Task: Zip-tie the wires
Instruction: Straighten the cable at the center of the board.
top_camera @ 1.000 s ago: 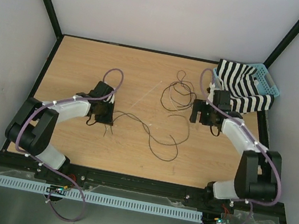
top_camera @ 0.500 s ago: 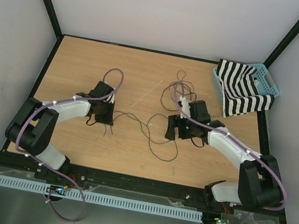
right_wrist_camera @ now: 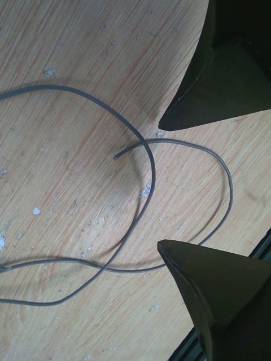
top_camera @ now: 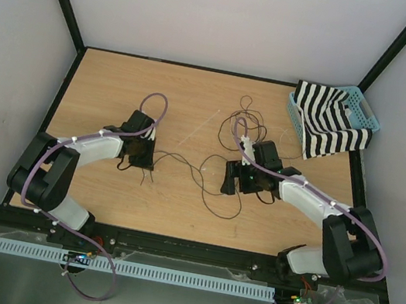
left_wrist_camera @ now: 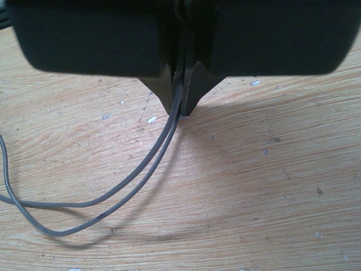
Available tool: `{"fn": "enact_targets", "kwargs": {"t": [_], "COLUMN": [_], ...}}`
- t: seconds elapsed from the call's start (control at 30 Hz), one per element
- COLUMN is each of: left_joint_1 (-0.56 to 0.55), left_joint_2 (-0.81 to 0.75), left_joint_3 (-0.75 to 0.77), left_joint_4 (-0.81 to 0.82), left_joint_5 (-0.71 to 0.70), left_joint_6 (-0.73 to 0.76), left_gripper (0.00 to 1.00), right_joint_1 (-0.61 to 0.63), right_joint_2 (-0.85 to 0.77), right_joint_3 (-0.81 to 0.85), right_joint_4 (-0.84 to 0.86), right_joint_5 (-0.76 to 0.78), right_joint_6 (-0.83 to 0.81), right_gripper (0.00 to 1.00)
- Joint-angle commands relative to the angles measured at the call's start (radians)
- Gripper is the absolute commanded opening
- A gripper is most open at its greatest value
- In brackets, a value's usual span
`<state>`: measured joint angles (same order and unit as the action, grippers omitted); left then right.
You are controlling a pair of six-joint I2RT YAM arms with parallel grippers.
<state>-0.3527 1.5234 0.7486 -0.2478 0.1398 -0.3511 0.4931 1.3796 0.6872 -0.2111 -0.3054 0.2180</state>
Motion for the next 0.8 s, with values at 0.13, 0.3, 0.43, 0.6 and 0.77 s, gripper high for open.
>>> {"fn": "enact_targets", "kwargs": {"t": [0.13, 0.3, 0.43, 0.6, 0.77], "left_joint_1": [0.004, 0.001, -0.002, -0.005, -0.006], "left_joint_2": [0.027, 0.021, 0.017, 0.015, 0.005], "left_joint_3": [-0.026, -0.028, -0.028, -0.029, -0.031], "left_joint_4": [-0.088, -0.087, -0.088, -0.086, -0.088], "left_joint_5": [-0.029, -0.029, -0.028, -0.030, -0.030], "left_joint_6": [0.023, 0.021, 0.022, 0.021, 0.021], "left_gripper": [0.00, 0.00, 0.00, 0.00, 0.00], "right_joint_1": [0.043, 0.070, 0.110, 0.149, 0.158], "right_joint_2": [-0.059, -0.035, 0.021, 0.089, 0.099], "right_joint_3": [0.020, 0.051, 0.071, 0.089, 0.071], "right_joint_4": [0.010, 0.030, 0.052, 0.087, 0.087], "right_joint_5": [-0.061, -0.062, -0.048, -0.017, 0.029], "right_joint_6": [0.024, 0.030, 0.035, 0.051, 0.061], "right_gripper": [0.87, 0.87, 0.87, 0.87, 0.88]}}
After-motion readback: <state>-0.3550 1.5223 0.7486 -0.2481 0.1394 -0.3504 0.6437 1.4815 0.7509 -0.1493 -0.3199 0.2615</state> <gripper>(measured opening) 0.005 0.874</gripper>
